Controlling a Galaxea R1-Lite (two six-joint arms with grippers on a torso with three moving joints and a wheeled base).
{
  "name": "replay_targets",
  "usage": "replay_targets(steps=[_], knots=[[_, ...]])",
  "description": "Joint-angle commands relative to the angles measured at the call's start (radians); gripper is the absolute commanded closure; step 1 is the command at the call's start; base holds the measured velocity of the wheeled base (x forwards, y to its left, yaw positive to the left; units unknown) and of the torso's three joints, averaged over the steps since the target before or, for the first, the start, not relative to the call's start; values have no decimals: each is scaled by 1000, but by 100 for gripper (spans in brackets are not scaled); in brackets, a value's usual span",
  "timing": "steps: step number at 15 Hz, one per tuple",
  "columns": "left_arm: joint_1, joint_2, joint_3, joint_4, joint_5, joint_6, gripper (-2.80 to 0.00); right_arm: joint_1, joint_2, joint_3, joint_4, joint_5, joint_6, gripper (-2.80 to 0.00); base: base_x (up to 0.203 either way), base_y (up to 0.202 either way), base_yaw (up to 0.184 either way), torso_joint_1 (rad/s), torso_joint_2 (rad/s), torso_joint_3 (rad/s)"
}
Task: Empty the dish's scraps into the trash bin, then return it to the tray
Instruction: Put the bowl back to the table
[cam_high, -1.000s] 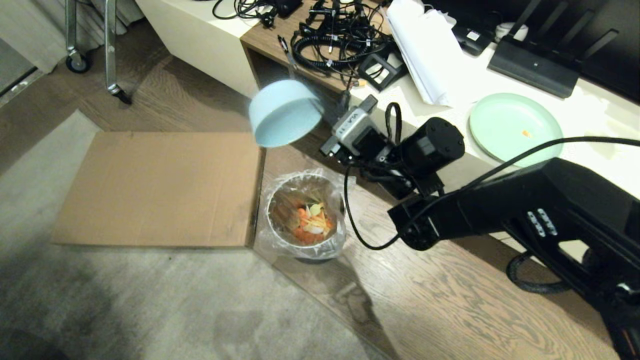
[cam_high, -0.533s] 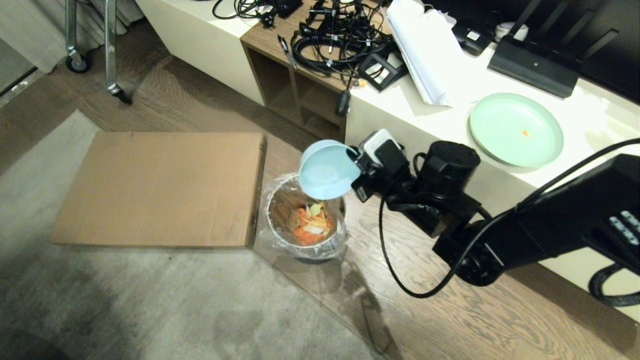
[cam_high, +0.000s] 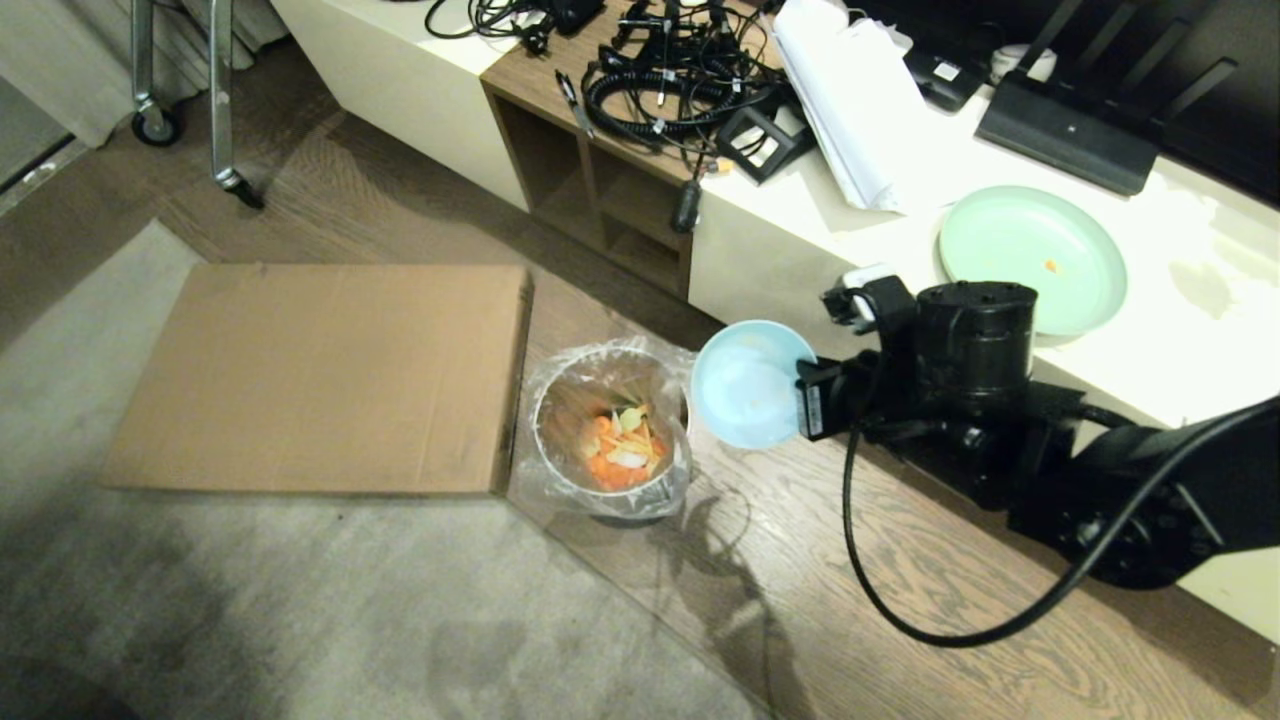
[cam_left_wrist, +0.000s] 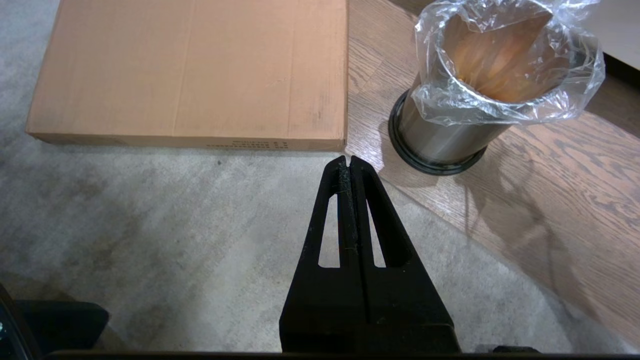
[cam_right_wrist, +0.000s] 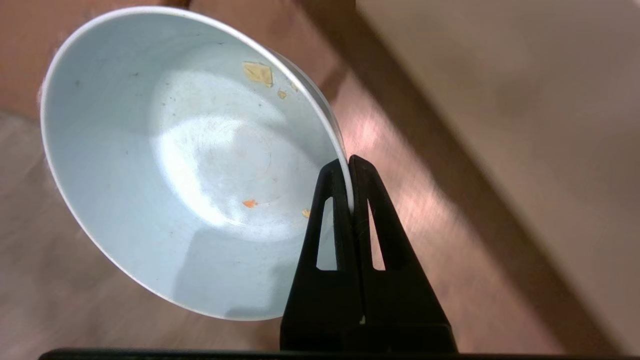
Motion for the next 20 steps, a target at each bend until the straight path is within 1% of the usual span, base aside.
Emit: replay_targets(steps=[1, 2, 3, 5, 7, 8, 10, 12, 13, 14, 15, 16, 17, 19, 20], knots=[[0, 0, 0, 0, 0, 0, 0, -5, -143, 81, 173, -4, 192, 0, 0, 0, 0, 0, 0, 0], [0, 0, 0, 0, 0, 0, 0, -7, -189, 116, 238, -5, 264, 0, 0, 0, 0, 0, 0, 0], [0, 0, 0, 0, 0, 0, 0, -8, -239, 159, 294, -5, 319, 0, 0, 0, 0, 0, 0, 0], [0, 0, 0, 0, 0, 0, 0, -9, -341, 293, 367, -5, 384, 0, 0, 0, 0, 0, 0, 0], [0, 0, 0, 0, 0, 0, 0, -10, -433, 427, 392, -21, 415, 0, 0, 0, 0, 0, 0, 0], [0, 0, 0, 0, 0, 0, 0, -12, -477, 470, 399, -34, 435, 0, 0, 0, 0, 0, 0, 0], [0, 0, 0, 0, 0, 0, 0, -18, -573, 541, 422, -44, 461, 0, 0, 0, 0, 0, 0, 0], [0, 0, 0, 0, 0, 0, 0, -37, -687, 586, 476, -46, 468, 0, 0, 0, 0, 0, 0, 0], [0, 0, 0, 0, 0, 0, 0, -85, -734, 607, 509, -43, 469, 0, 0, 0, 0, 0, 0, 0], [0, 0, 0, 0, 0, 0, 0, -156, -749, 619, 531, -34, 469, 0, 0, 0, 0, 0, 0, 0], [0, 0, 0, 0, 0, 0, 0, -238, -758, 628, 544, -12, 467, 0, 0, 0, 0, 0, 0, 0], [0, 0, 0, 0, 0, 0, 0, -331, -771, 637, 553, 28, 453, 0, 0, 0, 0, 0, 0, 0], [0, 0, 0, 0, 0, 0, 0, -431, -790, 649, 560, 82, 418, 0, 0, 0, 0, 0, 0, 0], [0, 0, 0, 0, 0, 0, 0, -636, -871, 699, 567, 221, 301, 0, 0, 0, 0, 0, 0, 0], [0, 0, 0, 0, 0, 0, 0, -706, -948, 736, 570, 291, 244, 0, 0, 0, 0, 0, 0, 0]])
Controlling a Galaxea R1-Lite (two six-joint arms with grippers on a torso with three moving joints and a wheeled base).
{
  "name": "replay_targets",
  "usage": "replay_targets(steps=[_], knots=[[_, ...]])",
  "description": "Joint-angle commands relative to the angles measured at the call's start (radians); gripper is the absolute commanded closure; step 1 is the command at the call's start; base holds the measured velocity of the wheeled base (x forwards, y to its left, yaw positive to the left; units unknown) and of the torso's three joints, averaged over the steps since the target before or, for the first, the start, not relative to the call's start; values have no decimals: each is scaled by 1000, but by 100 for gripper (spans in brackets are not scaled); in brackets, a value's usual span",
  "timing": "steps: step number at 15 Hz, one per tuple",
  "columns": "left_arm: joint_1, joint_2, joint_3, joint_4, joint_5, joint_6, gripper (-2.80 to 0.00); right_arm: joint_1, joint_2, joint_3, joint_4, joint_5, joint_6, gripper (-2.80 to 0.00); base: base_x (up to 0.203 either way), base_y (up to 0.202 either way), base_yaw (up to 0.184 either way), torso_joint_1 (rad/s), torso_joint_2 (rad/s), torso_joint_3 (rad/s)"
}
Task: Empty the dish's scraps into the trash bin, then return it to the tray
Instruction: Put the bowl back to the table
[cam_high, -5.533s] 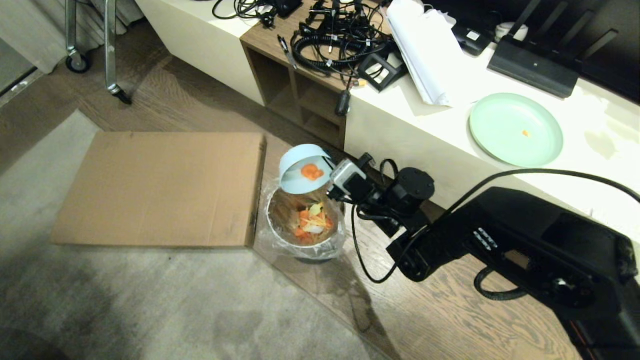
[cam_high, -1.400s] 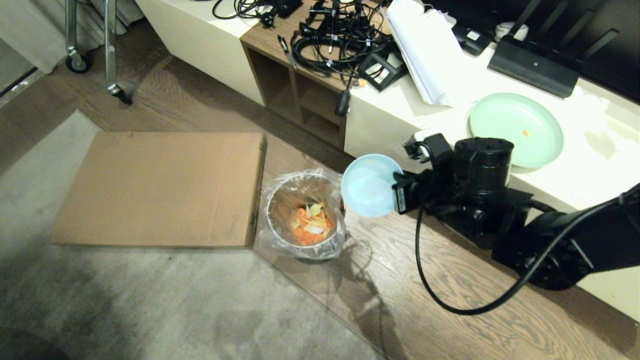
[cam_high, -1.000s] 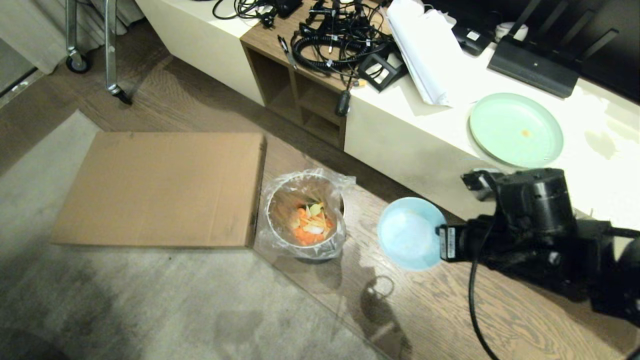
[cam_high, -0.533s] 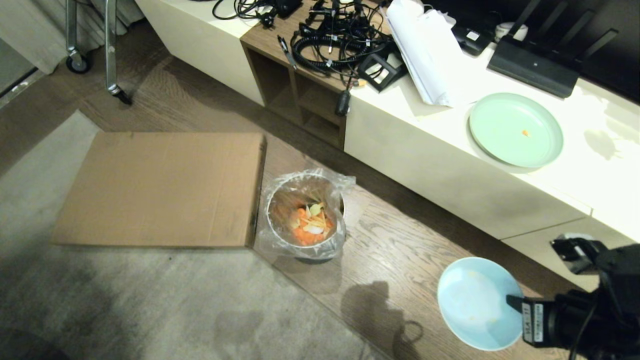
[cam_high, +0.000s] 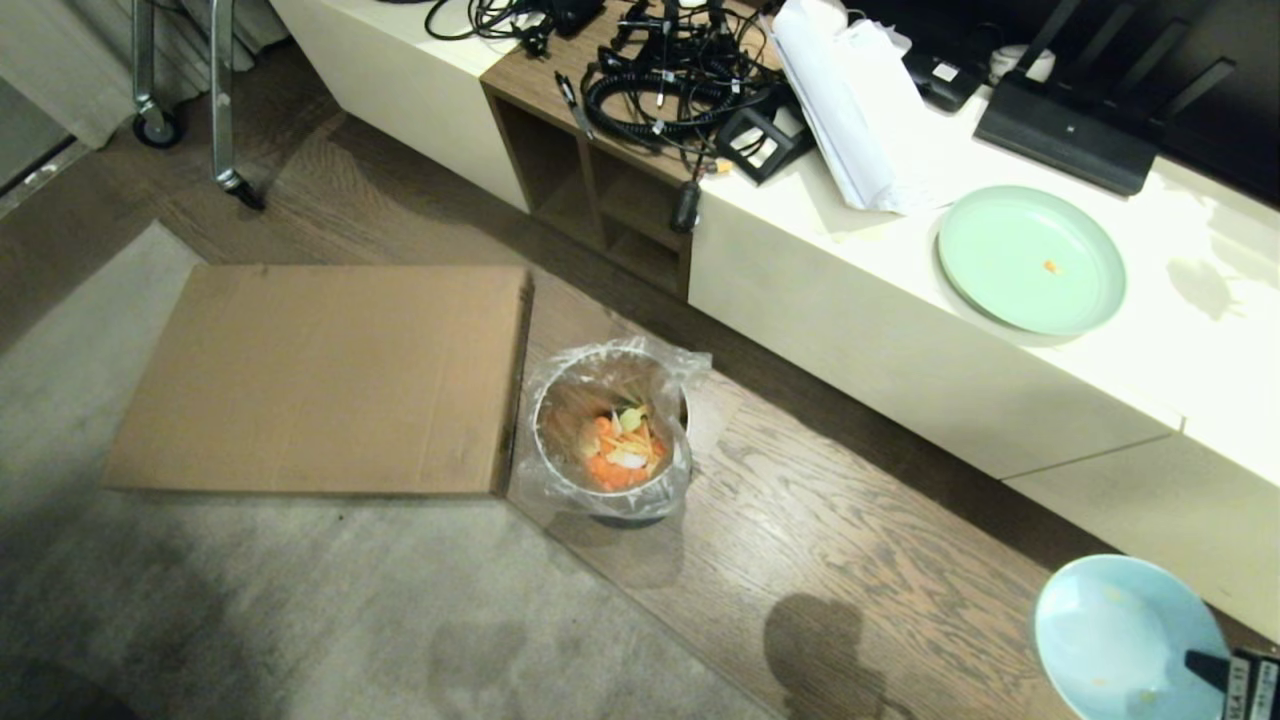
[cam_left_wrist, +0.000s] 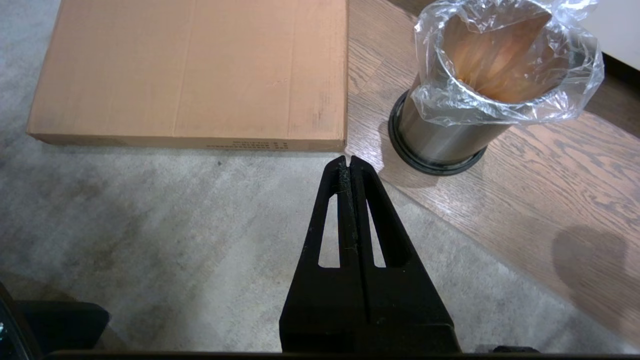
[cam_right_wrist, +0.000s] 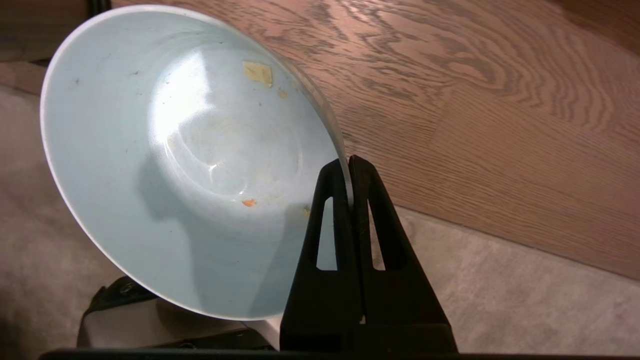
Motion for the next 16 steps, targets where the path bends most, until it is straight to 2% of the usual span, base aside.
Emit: replay_targets(steps=[1, 4, 7, 9, 12, 16], knots=[[0, 0, 0, 0, 0, 0, 0, -168, -195, 85, 2, 138, -113, 0, 0, 0, 0, 0, 0, 0], [0, 0, 0, 0, 0, 0, 0, -223, -418, 178, 1, 198, -204, 0, 0, 0, 0, 0, 0, 0], [0, 0, 0, 0, 0, 0, 0, -236, -604, 200, 17, 205, -236, 0, 0, 0, 0, 0, 0, 0], [0, 0, 0, 0, 2, 0, 0, -224, -684, 201, 37, 169, -260, 0, 0, 0, 0, 0, 0, 0], [0, 0, 0, 0, 0, 0, 0, -215, -695, 217, 63, -9, -272, 0, 0, 0, 0, 0, 0, 0], [0, 0, 0, 0, 2, 0, 0, -158, -695, 218, 95, -3, -265, 0, 0, 0, 0, 0, 0, 0]])
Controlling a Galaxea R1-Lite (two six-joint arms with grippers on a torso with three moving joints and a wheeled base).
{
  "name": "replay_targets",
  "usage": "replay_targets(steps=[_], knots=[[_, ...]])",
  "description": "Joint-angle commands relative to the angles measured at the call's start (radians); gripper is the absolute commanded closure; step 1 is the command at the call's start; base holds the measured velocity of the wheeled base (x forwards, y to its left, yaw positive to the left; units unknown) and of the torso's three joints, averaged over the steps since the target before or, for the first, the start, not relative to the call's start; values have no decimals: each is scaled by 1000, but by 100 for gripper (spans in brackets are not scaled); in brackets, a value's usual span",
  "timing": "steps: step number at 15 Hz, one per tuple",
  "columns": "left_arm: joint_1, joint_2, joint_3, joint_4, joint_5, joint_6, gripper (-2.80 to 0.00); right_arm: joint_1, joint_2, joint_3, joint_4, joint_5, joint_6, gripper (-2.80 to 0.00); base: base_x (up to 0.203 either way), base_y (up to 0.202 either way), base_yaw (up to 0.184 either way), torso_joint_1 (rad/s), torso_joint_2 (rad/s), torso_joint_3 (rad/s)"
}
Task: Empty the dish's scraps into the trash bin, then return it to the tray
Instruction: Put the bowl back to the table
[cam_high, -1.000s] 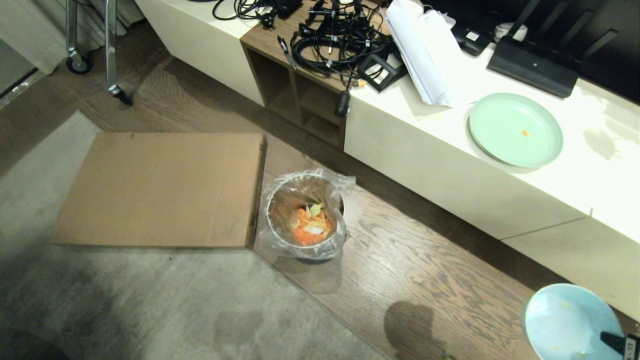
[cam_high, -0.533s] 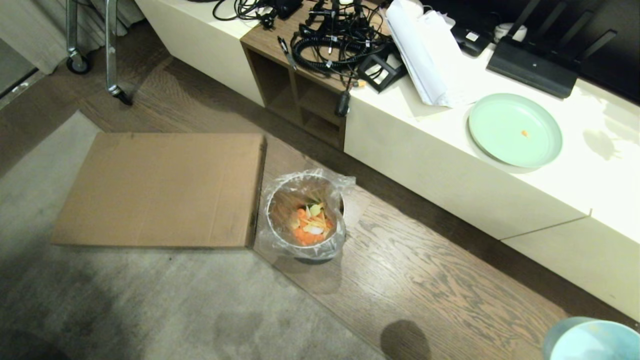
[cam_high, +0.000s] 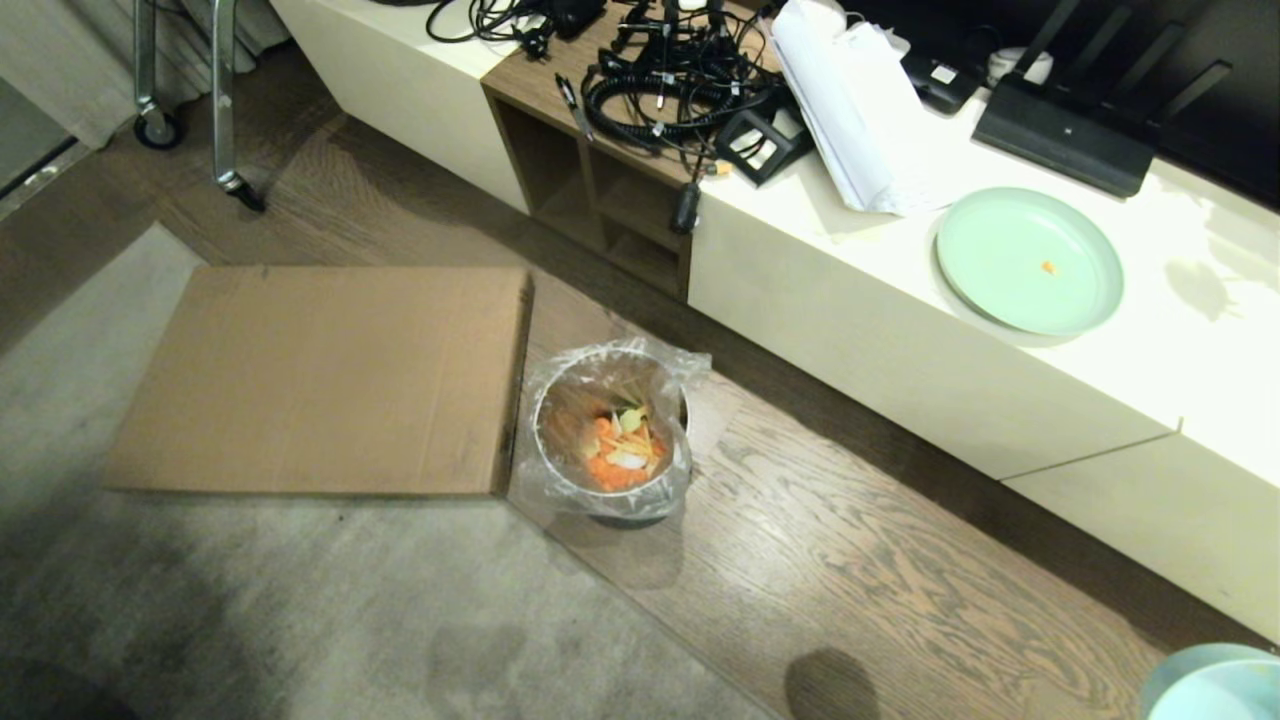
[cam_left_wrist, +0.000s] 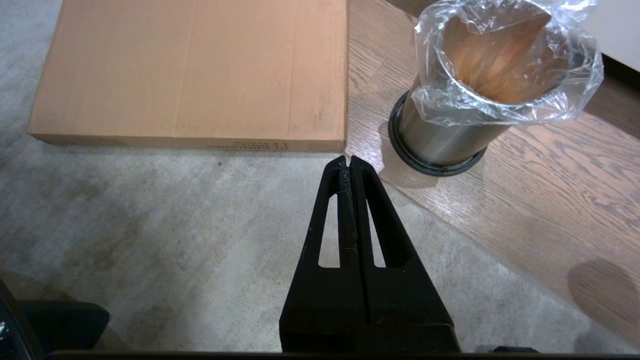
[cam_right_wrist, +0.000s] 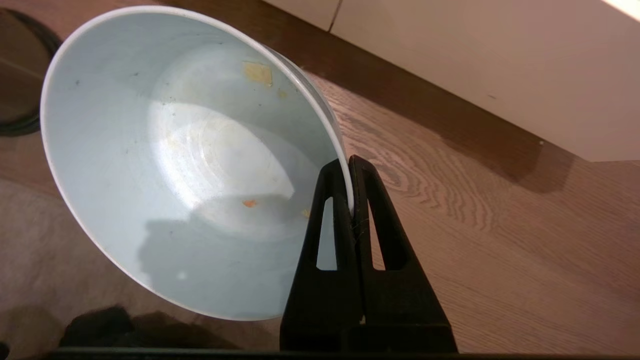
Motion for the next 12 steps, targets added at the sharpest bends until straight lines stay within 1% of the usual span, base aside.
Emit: replay_targets(steps=[1, 4, 6, 10, 12], knots=[[0, 0, 0, 0, 0, -1, 0, 49, -1, 2, 16, 0, 5, 0, 0, 0, 0, 0, 0, 0], [0, 0, 0, 0, 0, -1, 0, 52, 0, 2, 37, 0, -10, 0, 0, 0, 0, 0, 0, 0], [0, 0, 0, 0, 0, -1, 0, 51, 0, 2, 36, 0, -4, 0, 0, 0, 0, 0, 0, 0], [0, 0, 0, 0, 0, -1, 0, 46, 0, 2, 37, 0, -24, 0, 0, 0, 0, 0, 0, 0], [0, 0, 0, 0, 0, -1, 0, 46, 0, 2, 37, 0, -20, 0, 0, 0, 0, 0, 0, 0]])
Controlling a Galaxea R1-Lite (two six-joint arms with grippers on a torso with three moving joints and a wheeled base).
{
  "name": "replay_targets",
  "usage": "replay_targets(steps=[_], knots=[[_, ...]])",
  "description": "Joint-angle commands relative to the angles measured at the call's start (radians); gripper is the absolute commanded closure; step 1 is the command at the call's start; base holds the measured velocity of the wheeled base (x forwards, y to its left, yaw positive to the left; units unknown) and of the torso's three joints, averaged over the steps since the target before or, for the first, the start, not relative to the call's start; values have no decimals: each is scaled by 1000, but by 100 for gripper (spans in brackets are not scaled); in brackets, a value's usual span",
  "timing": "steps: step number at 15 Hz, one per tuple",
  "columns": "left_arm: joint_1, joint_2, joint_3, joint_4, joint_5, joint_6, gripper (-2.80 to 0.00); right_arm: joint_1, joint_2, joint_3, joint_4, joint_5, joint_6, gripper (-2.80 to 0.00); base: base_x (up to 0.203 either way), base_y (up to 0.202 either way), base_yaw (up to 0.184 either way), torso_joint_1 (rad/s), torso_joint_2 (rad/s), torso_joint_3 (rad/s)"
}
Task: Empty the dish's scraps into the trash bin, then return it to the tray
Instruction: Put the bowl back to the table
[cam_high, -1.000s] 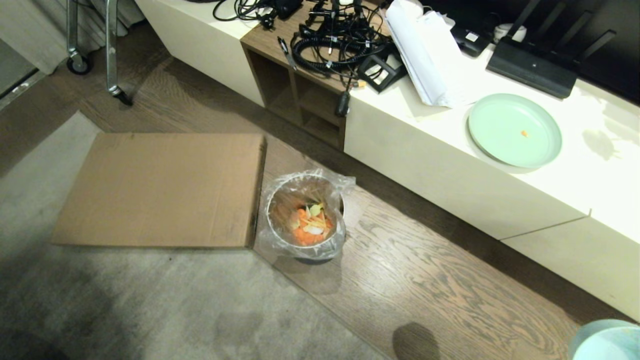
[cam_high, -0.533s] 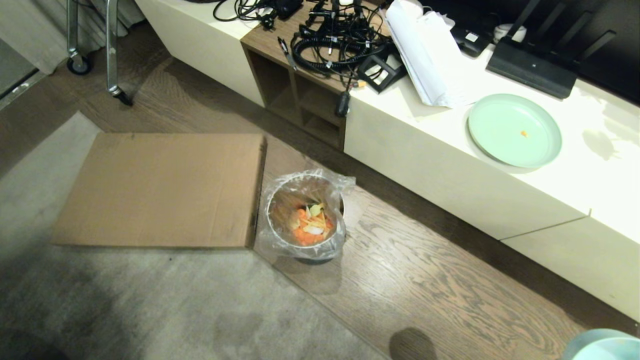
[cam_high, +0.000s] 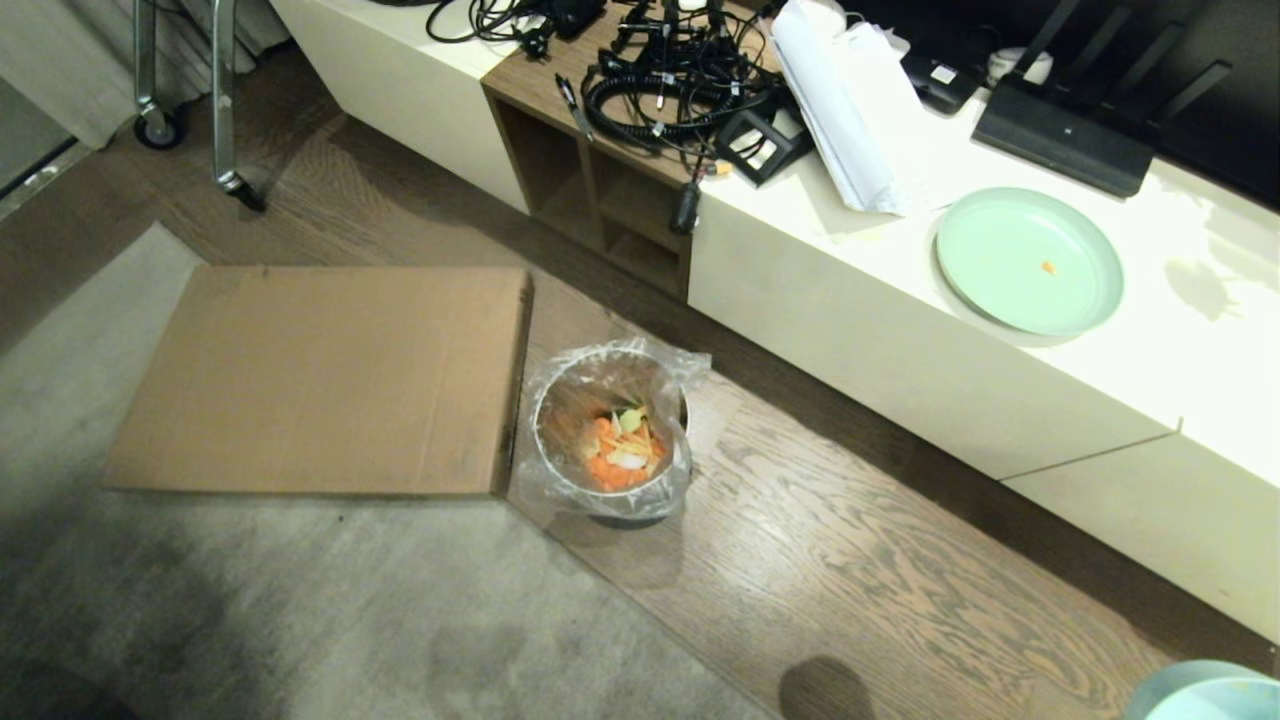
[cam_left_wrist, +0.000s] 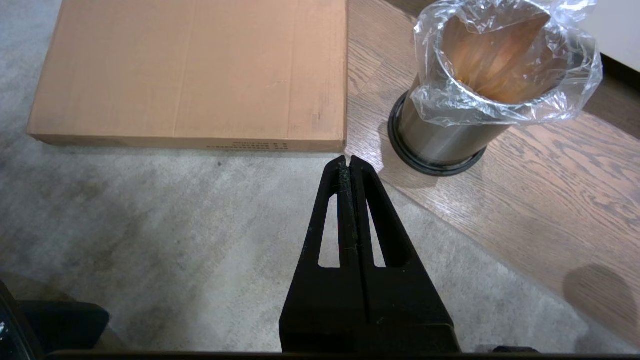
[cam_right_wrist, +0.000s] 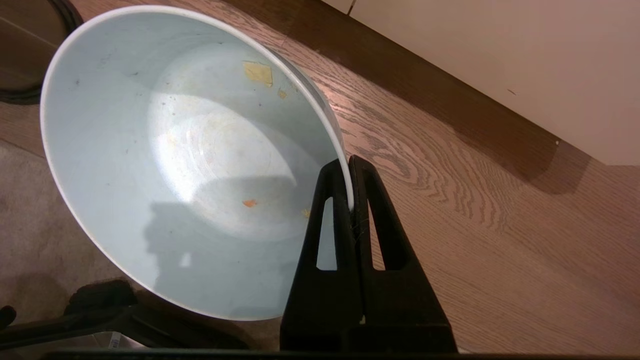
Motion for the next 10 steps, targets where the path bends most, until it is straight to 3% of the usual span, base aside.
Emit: replay_targets(steps=[1, 6, 10], knots=[[0, 0, 0, 0, 0, -1, 0, 1, 6, 0, 0, 0, 0, 0, 0, 0, 0, 0, 0, 0], [0, 0, 0, 0, 0, -1, 0, 124, -89, 0, -2, 1, 16, 0, 0, 0, 0, 0, 0, 0], [0, 0, 0, 0, 1, -1, 0, 143, -269, -1, -1, 3, 22, 0, 0, 0, 0, 0, 0, 0]])
